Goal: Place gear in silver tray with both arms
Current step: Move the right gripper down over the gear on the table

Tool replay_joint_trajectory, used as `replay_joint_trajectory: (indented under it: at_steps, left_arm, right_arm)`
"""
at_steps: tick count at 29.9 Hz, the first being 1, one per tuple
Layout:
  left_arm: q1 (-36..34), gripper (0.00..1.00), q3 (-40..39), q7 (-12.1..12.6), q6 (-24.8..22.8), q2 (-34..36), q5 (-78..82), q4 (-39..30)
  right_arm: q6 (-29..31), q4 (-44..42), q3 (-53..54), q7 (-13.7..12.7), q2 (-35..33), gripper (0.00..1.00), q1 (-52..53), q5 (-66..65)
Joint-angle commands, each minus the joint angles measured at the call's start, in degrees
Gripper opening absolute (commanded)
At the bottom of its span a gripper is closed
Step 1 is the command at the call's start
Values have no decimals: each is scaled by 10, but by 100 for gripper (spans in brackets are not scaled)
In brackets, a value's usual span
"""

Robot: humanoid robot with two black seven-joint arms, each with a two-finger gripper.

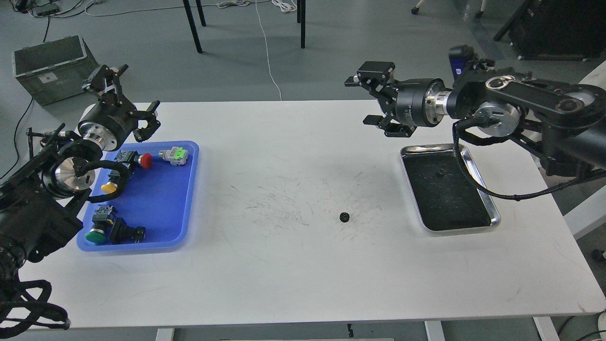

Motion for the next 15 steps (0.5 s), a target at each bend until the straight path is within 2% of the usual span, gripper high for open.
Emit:
replay_joint_trajectory:
  at_steps: [1, 8, 11, 14, 15]
  left_arm:
    - [-1, 98, 5, -9, -1, 1, -1, 3]
    - [-2, 98, 7, -23, -1, 7, 1, 2]
    - [2, 98, 8, -36, -1, 14, 1, 2]
    - [5, 98, 9, -43, -4, 21, 0, 2]
    - [5, 98, 8, -43, -4, 22, -1, 2]
  right_arm:
    - [1, 21, -104, -39, 52, 98, 66, -24]
    - [12, 13, -244, -94, 182, 98, 135, -38]
    - [28, 5, -263, -101, 220, 98, 141, -36]
    - [78, -1, -291, -102, 220, 98, 143, -36]
    - [79, -5, -300, -102, 220, 98, 142, -36]
